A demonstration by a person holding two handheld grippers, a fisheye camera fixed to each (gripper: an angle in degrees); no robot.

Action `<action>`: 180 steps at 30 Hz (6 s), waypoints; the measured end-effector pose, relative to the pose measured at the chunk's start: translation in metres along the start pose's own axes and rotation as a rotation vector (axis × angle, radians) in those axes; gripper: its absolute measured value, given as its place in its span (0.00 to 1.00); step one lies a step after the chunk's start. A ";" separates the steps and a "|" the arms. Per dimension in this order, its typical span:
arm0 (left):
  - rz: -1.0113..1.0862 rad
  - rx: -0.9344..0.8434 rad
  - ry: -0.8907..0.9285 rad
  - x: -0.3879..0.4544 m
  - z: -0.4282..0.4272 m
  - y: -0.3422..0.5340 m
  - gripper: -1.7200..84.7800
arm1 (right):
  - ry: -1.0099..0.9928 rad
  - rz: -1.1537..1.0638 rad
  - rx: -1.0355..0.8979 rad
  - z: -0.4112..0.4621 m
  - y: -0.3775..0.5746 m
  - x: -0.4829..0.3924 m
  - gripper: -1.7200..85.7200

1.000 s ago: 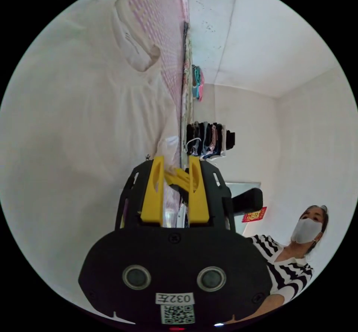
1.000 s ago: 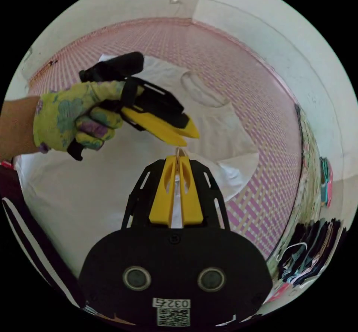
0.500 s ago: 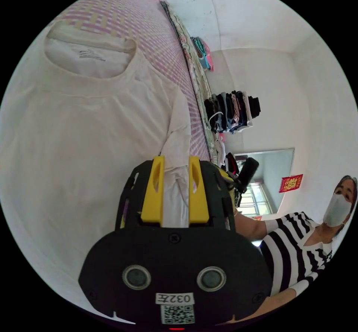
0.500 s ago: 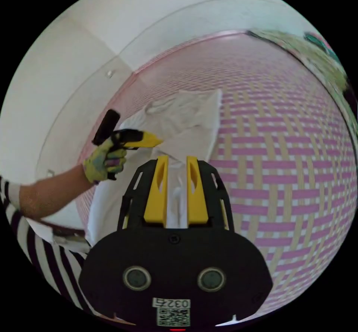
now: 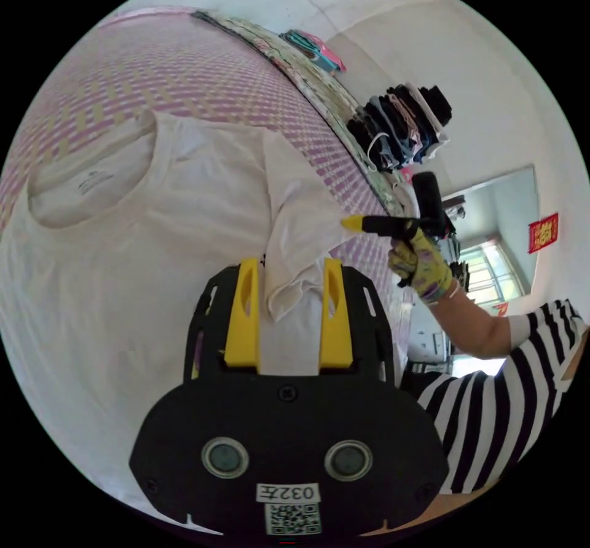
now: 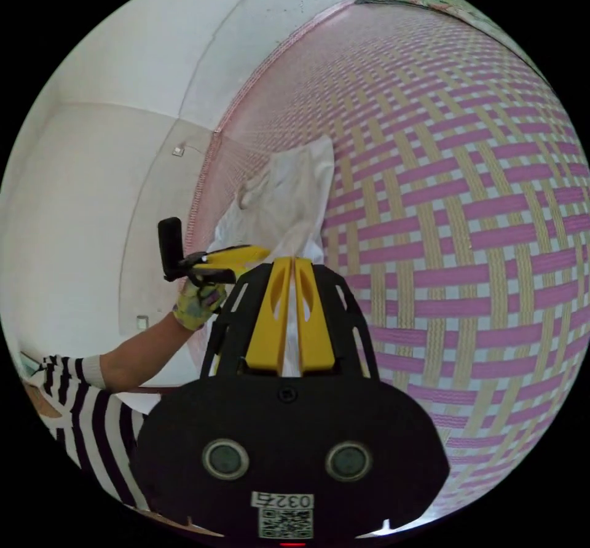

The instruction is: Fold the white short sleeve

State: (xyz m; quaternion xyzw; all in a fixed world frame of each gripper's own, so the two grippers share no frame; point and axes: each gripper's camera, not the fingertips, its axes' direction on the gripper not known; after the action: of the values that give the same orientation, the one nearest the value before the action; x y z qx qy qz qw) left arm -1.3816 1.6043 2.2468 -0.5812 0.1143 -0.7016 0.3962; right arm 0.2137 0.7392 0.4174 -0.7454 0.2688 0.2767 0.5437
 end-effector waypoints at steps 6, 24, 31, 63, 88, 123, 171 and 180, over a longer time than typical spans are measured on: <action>0.147 -0.097 -0.138 0.054 0.027 -0.023 0.19 | -0.105 -0.038 0.004 -0.020 -0.043 -0.014 0.01; -0.532 0.194 0.422 0.001 0.017 -0.053 0.01 | 0.011 -0.113 -0.057 0.001 0.050 0.052 0.10; -0.687 0.246 0.287 0.032 0.010 -0.060 0.01 | 0.023 0.218 -0.023 0.001 0.352 0.137 0.11; -0.545 0.163 0.294 0.144 0.049 -0.141 0.01 | 0.395 -0.026 0.231 0.157 0.488 0.085 0.05; -0.613 0.162 0.232 -0.028 -0.011 -0.044 0.01 | 0.260 -0.302 -0.082 0.202 0.440 0.068 0.04; -0.014 -0.423 0.316 0.035 0.157 0.334 0.01 | 0.014 -0.240 -0.365 0.027 0.353 0.083 0.01; -0.232 0.424 0.044 -0.121 0.037 0.154 0.02 | -0.294 -0.142 -0.087 -0.062 0.020 -0.171 0.03; -0.568 0.563 0.027 -0.091 0.045 0.199 0.01 | -0.195 -0.444 -0.277 -0.034 0.038 -0.274 0.11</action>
State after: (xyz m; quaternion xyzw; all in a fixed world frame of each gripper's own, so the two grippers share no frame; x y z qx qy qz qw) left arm -1.2556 1.5486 2.0707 -0.4490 -0.2425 -0.7947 0.3289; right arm -0.0014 0.7238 0.5945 -0.8231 0.0049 0.2554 0.5071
